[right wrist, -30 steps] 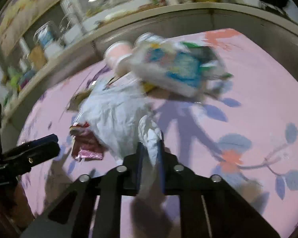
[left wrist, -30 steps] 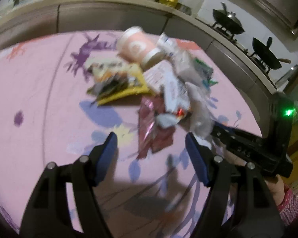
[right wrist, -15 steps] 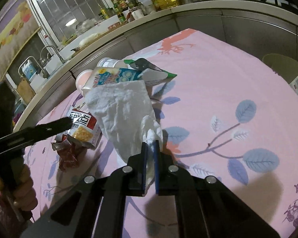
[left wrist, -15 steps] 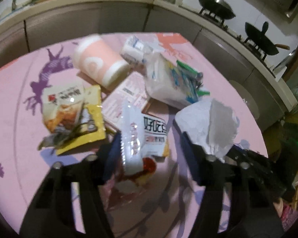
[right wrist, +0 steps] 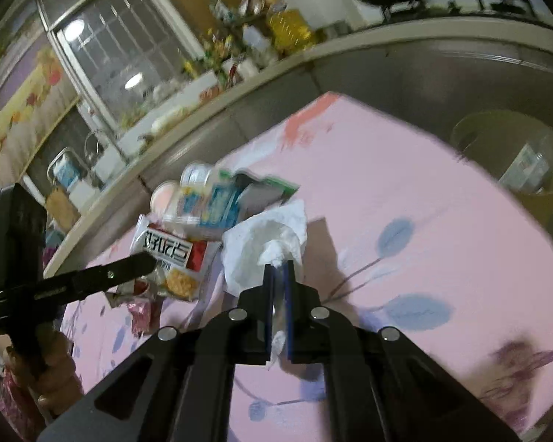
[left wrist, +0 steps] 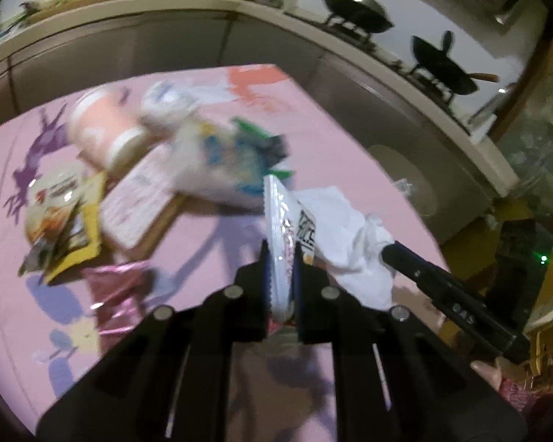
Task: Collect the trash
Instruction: 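Carry the tissue to the bin with the right tool and release it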
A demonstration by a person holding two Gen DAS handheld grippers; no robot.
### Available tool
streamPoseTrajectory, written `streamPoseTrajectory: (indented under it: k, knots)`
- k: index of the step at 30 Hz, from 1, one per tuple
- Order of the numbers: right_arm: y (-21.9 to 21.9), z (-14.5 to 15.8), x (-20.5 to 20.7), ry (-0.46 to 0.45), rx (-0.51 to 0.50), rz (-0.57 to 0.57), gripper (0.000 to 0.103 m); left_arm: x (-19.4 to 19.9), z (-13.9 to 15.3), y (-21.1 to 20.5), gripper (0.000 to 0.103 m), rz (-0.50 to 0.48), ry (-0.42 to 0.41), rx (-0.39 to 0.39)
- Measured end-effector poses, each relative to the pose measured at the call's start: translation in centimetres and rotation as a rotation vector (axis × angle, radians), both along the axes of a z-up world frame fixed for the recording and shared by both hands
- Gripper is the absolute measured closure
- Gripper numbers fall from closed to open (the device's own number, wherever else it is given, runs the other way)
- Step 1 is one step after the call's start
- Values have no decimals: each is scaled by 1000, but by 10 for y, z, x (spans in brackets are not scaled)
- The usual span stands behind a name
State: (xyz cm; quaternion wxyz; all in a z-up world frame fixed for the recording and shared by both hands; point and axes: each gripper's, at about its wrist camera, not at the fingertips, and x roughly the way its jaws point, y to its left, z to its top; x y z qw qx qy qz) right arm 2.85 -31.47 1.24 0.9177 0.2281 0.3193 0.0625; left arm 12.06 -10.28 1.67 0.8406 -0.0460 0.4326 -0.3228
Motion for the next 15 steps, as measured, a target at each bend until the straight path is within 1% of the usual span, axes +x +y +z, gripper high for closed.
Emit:
streamPoseTrajectory:
  k: [2,5,11,15]
  knots:
    - [-13,5,-3,-26,-14,-33,100,0,8,-16,93,-31,-6,-12]
    - [-36,7,-3,-42,-8,-87,100,5,13,-52,93,-83,-14,-2]
    - [-93,15,5,-77,44,-188,100,19,7,-126,93,-179,-2,28]
    - [-136,24,15,-111,55,-265,100,31,9,-175,93,-237,-17,42]
